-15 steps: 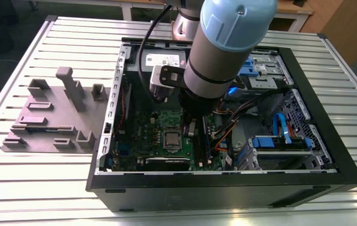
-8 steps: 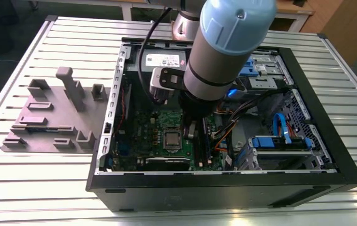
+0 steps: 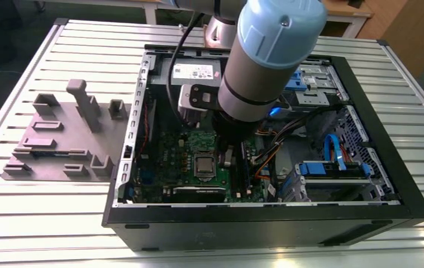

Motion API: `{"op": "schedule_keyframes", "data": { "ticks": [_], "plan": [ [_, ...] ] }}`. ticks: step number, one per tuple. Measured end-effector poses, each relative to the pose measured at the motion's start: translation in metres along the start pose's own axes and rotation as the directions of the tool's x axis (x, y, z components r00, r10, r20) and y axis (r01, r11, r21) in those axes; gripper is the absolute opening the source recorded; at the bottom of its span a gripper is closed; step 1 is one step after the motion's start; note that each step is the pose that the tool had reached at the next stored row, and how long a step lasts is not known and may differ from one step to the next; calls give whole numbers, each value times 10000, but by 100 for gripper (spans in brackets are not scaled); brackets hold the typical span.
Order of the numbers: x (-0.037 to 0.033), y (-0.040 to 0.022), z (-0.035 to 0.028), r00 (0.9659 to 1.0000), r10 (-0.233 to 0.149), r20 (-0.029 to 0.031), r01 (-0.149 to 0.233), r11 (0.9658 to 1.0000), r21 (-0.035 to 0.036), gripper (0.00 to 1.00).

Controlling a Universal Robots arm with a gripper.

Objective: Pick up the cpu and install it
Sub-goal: 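Install the first cpu locking lever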

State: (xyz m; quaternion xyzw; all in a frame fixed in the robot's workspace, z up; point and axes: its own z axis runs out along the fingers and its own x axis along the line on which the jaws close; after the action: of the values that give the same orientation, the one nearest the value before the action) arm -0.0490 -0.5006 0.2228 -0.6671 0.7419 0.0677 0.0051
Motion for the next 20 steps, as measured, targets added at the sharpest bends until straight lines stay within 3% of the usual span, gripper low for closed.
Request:
{"op": "schedule_keyframes", "data": {
  "ticks": [5, 7, 20],
  "plan": [
    [22, -2, 1, 9998, -67, -162, 68, 10000, 9, 11],
    [30, -4, 1, 9998, -88, -200, 89, 10000, 10, 11],
    [60, -15, 19, 9994, -277, -226, 277, 9996, -9, 11]
  ]
}}
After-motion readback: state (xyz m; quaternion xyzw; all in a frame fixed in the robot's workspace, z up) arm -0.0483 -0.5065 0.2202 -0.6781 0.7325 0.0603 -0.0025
